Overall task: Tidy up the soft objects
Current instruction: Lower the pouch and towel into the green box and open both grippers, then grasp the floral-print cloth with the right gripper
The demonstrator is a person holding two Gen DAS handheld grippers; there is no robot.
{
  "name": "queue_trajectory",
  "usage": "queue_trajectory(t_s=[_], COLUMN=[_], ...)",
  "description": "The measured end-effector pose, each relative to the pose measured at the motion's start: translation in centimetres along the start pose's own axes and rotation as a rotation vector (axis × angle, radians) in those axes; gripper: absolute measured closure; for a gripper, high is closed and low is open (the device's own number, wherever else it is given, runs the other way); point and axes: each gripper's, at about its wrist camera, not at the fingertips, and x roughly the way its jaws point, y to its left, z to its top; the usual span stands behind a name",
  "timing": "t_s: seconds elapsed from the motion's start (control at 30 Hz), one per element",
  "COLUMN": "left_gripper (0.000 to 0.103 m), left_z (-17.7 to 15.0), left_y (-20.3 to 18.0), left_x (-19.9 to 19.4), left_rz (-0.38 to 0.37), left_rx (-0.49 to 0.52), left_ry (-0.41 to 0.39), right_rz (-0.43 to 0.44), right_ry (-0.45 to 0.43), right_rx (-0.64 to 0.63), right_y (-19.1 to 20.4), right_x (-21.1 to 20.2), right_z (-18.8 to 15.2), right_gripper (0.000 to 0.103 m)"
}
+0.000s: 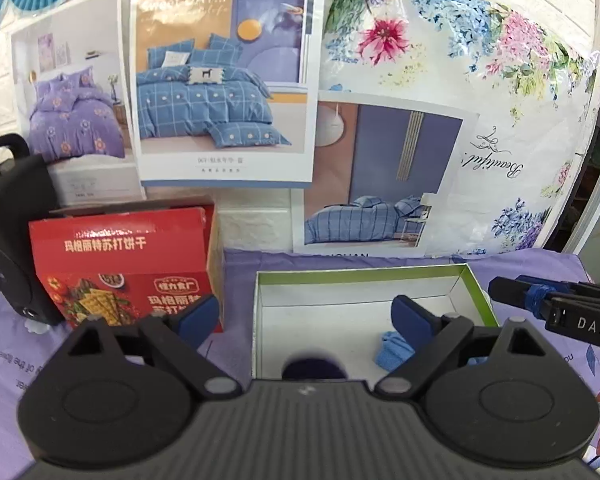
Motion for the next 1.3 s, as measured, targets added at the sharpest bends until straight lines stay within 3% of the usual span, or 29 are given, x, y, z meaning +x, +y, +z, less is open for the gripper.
queue_trajectory(t_s=[0.23, 0.53, 0.8, 0.97, 1.13, 1.3], left_gripper=[0.011, 0.010, 0.010, 0.010, 0.010, 0.010], left_z=[-2.9, -9.8, -18.4, -22.6, -21.5, -15.0], left_y=[-0.8, -1.1, -0.6, -0.7, -2.3, -4.1], left_x=[-3.5, -12.6, -15.3, -14.9, -15.3, -15.1], left_rz=[-0.005, -0.050, -0.048, -0.038, -0.037, -0.163], left_rx=[0.044, 0.069, 0.040, 0.030, 0.131, 0.123], left_ry=[-0.019, -0.060, 0.058, 0.124, 0.090, 0.053], right_rz=[-0.008, -0.066, -0.160, -0.188, -0.200, -0.217], right_ry=[-0.029, -0.108, -0.033, 0.045, 0.005, -0.094], right_rx=[-0.118, -0.074, 0.056, 0.007, -0.147, -0.250], right_y=[2.3, 3.5, 3.7, 5.0, 7.1, 7.5], right_x=[-4.5, -14.2, -17.4, -17.0, -17.2, -16.7], right_z=[-2.7, -9.2, -18.7, -22.1, -21.5, -19.7], right_gripper=[0.072, 0.068, 0.065, 0.063, 0.061, 0.060])
